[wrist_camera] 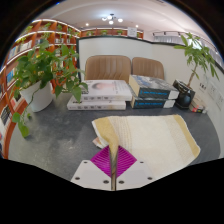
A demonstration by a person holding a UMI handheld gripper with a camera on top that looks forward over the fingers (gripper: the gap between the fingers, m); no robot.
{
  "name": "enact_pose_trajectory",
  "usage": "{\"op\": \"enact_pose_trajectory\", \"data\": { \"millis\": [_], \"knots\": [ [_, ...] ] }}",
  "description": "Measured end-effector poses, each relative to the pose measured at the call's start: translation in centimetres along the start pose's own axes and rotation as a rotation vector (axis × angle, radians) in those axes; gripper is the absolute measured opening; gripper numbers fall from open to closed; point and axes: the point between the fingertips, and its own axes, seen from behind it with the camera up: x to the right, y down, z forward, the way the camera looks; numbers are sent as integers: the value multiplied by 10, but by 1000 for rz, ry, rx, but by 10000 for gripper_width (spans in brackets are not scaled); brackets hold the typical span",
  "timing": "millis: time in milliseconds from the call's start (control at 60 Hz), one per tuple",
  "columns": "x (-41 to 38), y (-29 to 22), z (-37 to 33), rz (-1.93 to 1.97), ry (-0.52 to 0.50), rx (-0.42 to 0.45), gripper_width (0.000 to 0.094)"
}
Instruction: Fold towel
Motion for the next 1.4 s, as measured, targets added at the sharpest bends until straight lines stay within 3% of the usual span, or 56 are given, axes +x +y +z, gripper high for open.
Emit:
{"op": "enact_pose_trajectory", "data": {
  "millis": [83, 267, 400, 500, 583, 700, 750, 900, 1100, 1400],
  "knots": [
    [-4, -15, -9, 77, -74, -15, 35],
    [42, -90, -52, 253, -175, 68, 35],
    [118, -104, -61, 297, -135, 81, 35],
    [182, -84, -46, 296, -66, 51, 47],
    [227, -60, -23, 308, -26, -6, 223],
    [283, -26, 0, 260, 45, -69, 681],
    [297, -23, 1, 237, 53, -72, 756],
    [307, -51, -32, 187, -4, -5, 804],
    [264, -93, -121, 139, -131, 77, 841],
    [185, -79, -237, 24, -230, 154, 842]
  ]
}}
